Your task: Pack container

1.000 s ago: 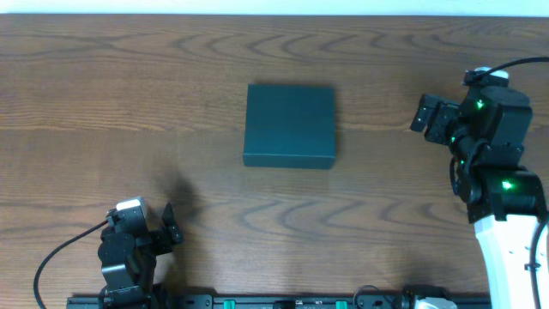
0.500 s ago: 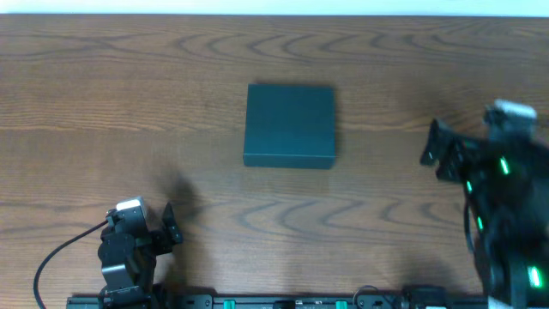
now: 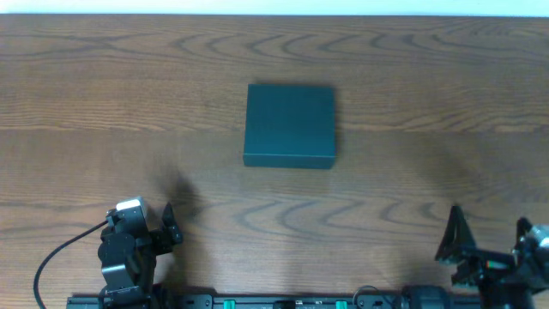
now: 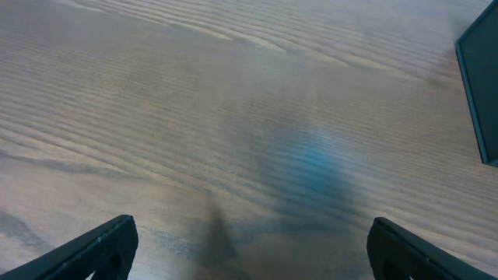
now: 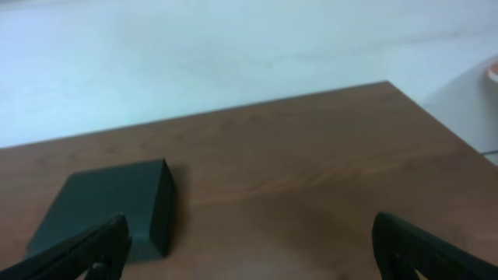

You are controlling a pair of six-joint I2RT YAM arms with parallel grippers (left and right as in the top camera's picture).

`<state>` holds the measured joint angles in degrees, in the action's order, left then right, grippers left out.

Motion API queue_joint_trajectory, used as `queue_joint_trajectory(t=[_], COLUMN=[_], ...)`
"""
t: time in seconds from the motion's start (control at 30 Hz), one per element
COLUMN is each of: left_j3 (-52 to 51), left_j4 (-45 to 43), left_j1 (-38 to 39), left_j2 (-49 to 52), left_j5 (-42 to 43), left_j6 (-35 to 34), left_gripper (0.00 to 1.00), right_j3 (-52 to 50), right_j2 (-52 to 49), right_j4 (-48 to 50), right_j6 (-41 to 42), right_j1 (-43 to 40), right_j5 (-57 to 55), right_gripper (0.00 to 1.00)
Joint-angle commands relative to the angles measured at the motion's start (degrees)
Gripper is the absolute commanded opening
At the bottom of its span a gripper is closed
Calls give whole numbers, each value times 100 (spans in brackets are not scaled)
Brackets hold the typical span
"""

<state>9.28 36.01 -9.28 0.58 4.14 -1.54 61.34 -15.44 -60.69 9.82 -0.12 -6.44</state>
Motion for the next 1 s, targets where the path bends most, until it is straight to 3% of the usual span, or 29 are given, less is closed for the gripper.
queue_joint_trajectory(t=[0.0, 0.17, 0.33, 0.97], left_j3=[-26, -26, -26, -26], left_j4=[11, 11, 11, 11], left_j1=[-2, -2, -2, -2], left_j2=[-33, -33, -33, -33], left_j5=[31, 31, 28, 28], left_j6=[-59, -59, -59, -59], left_gripper=[95, 95, 95, 95], right_j3=[-273, -1338, -2430, -5058], right_j2=[339, 981, 1521, 1510], right_j4=[-79, 267, 745, 1261], right_j6=[-46, 61, 667, 1779], right_j1=[52, 55, 52, 63], right_j5=[-52, 221, 240, 238], right_gripper=[99, 99, 99, 99])
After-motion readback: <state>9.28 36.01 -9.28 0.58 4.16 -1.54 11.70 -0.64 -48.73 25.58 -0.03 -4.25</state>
